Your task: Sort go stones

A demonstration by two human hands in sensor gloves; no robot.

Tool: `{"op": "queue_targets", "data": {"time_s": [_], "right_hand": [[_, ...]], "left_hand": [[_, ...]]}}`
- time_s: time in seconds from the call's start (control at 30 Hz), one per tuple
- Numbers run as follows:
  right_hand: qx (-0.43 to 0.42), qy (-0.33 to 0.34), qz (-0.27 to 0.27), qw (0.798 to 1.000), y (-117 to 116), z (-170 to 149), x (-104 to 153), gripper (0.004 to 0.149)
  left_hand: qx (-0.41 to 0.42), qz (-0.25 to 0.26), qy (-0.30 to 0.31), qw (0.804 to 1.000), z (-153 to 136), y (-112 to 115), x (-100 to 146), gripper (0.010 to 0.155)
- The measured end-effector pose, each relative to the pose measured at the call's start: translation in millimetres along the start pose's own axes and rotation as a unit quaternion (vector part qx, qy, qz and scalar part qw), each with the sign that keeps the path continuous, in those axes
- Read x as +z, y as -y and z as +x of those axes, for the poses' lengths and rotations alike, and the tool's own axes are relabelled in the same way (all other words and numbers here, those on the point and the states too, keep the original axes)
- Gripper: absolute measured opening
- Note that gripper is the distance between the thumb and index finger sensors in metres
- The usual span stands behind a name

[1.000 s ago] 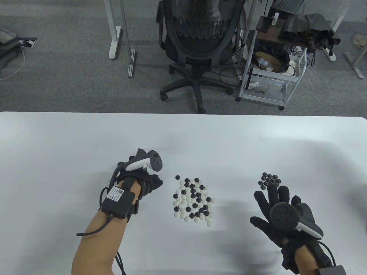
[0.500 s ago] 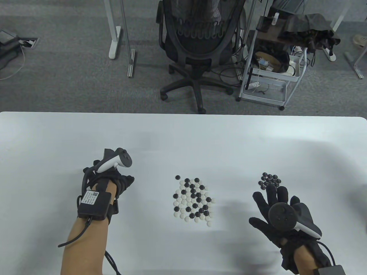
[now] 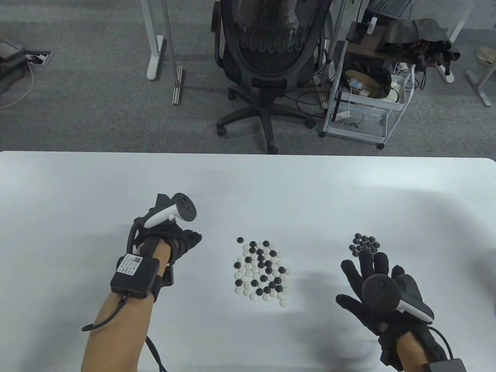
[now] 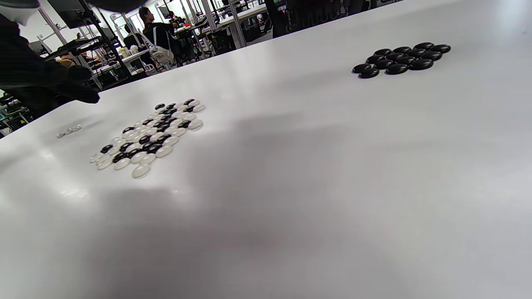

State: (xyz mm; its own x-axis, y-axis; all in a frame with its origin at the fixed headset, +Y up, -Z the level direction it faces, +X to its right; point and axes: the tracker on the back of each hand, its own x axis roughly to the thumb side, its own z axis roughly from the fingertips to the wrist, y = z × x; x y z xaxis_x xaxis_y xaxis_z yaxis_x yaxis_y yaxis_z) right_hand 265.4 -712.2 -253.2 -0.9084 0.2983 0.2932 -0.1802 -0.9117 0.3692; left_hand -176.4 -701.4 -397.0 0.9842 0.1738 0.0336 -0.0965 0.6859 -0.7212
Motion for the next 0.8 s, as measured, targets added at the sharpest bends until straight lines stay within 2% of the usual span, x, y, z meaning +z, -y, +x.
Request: {"op": "queue_targets", "data": {"time_s": [0.1, 0.17, 0.43, 0.63, 0.8], "right_hand": [[-0.001, -0.001, -0.003, 1.000, 0.8, -0.4, 0.8, 0.084], [-0.003, -0.002, -0.004, 1.000, 1.0, -0.7, 1.0, 0.084], [-0.003, -0.002, -0.002, 1.000, 1.3, -0.8, 1.3, 0.084], [-0.004, -0.004, -0.003, 1.000, 1.8, -1.5, 1.7, 0.084], [-0.004, -0.002, -0.007, 1.000, 2.5, -1.5, 2.4, 0.084]], "left_hand": [[-0.023, -0.028, 0.052, 0.998, 31.6, 4.5, -9.2, 0.067], [-0.034, -0.042, 0.063, 0.997, 47.7, 8.0, -16.8, 0.066], [-0.079, -0.063, 0.067, 0.993, 89.0, 20.5, -42.9, 0.065], [-0.094, -0.066, 0.072, 0.991, 99.1, 25.5, -52.8, 0.064], [-0.120, -0.066, 0.052, 0.989, 84.4, 32.2, -48.7, 0.064]]}}
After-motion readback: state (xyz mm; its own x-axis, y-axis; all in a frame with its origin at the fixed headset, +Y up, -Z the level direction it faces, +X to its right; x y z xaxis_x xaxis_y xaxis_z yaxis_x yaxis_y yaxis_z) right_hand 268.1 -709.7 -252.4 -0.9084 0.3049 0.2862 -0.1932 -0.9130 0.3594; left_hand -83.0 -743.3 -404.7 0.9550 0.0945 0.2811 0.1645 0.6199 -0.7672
